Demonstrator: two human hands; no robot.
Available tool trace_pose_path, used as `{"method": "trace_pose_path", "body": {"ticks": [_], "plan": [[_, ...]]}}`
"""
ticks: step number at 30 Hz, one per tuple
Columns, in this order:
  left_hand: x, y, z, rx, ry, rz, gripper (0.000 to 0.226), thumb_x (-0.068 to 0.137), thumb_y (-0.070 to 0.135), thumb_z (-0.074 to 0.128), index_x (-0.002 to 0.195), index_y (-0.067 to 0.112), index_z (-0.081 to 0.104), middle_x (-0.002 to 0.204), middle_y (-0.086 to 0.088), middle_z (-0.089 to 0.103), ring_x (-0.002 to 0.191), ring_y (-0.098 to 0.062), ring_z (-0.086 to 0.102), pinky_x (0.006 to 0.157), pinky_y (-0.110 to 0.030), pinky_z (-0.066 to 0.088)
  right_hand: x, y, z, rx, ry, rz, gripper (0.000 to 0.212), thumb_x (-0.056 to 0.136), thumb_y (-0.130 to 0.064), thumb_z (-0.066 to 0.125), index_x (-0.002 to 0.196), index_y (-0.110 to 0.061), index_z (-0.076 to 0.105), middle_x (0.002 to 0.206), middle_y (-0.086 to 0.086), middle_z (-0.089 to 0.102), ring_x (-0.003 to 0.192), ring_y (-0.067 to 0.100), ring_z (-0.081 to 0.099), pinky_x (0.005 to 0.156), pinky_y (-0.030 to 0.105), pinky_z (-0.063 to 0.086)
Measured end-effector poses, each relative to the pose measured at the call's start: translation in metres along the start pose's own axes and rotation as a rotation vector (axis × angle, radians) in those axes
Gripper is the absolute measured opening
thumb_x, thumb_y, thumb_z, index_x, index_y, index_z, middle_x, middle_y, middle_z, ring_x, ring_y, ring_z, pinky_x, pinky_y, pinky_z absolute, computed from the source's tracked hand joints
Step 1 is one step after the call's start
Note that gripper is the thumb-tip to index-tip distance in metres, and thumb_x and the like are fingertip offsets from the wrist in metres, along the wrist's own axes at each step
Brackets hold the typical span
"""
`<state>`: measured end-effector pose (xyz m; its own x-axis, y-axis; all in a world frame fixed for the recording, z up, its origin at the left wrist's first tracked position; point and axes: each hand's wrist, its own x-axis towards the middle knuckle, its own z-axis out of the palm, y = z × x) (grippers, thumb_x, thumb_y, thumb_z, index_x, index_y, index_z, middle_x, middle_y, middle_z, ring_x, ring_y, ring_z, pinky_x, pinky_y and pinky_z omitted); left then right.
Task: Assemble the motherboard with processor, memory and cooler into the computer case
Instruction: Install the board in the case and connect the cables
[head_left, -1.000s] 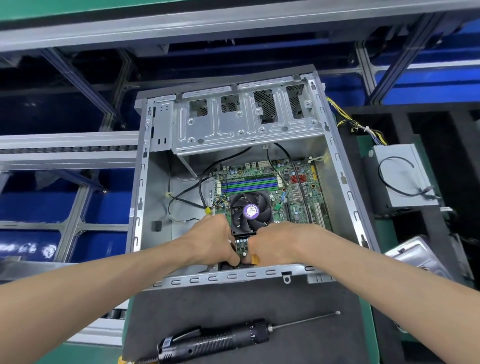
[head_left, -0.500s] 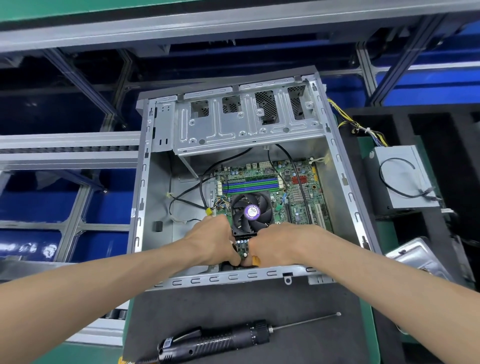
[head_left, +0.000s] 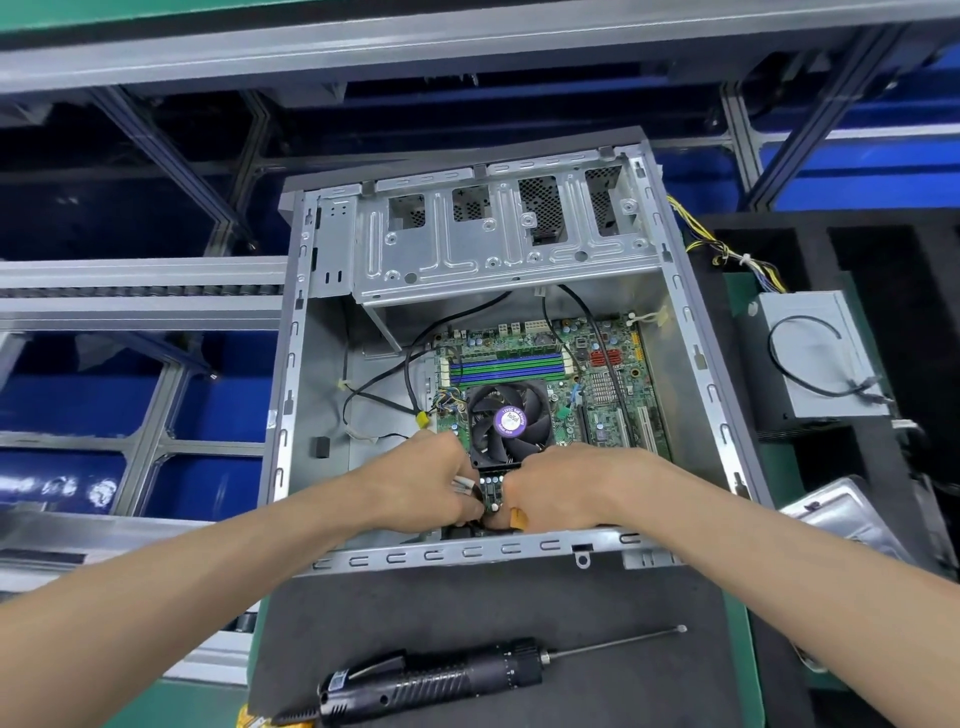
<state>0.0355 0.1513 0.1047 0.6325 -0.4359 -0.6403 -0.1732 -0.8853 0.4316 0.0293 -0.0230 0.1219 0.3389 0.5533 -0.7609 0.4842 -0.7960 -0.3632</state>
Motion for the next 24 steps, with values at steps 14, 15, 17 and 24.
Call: {"method": "trace_pose_path", "body": {"ticks": [14, 15, 17, 24], "plan": [[0.0004, -0.0029, 0.0046, 0.082, 0.064, 0.059, 0.022, 0.081, 0.035, 0.072, 0.084, 0.013, 0.075, 0.064, -0.011, 0.062, 0.059, -0.011, 0.045, 0.063, -0.031, 0.049, 0.0018, -0.0007, 0.0012, 0.01, -0.013, -0.029, 0.031, 0.102, -0.023, 0.041, 0.121, -0.014, 0.064, 0.074, 0.006, 0.051, 0.062, 0.024, 0.046, 0.06, 0.033, 0.036], [0.0009, -0.0035, 0.0053, 0.084, 0.071, 0.053, 0.023, 0.078, 0.036, 0.074, 0.083, 0.013, 0.075, 0.064, -0.011, 0.061, 0.059, -0.009, 0.043, 0.065, -0.031, 0.051, 0.0022, -0.0007, 0.0018, 0.015, -0.008, -0.025, 0.031, 0.102, -0.023, 0.042, 0.12, -0.016, 0.065, 0.075, 0.005, 0.052, 0.062, 0.023, 0.046, 0.062, 0.033, 0.037], [0.0027, -0.0037, 0.0061, 0.095, 0.083, 0.055, 0.026, 0.076, 0.037, 0.075, 0.08, 0.012, 0.075, 0.063, -0.014, 0.06, 0.057, -0.01, 0.04, 0.069, -0.035, 0.052, 0.0029, -0.0007, 0.0024, 0.024, 0.002, -0.02, 0.025, 0.1, -0.022, 0.043, 0.111, -0.015, 0.065, 0.073, 0.005, 0.051, 0.062, 0.022, 0.047, 0.064, 0.033, 0.038], [0.0031, -0.0016, 0.008, 0.057, 0.052, 0.049, 0.029, 0.078, 0.031, 0.076, 0.068, 0.005, 0.069, 0.052, -0.011, 0.038, 0.052, -0.016, 0.029, 0.051, -0.034, 0.04, -0.0011, -0.0015, 0.0011, 0.071, 0.038, -0.009, 0.025, 0.099, -0.025, 0.047, 0.104, -0.009, 0.065, 0.069, 0.005, 0.049, 0.06, 0.024, 0.045, 0.054, 0.032, 0.035]]}}
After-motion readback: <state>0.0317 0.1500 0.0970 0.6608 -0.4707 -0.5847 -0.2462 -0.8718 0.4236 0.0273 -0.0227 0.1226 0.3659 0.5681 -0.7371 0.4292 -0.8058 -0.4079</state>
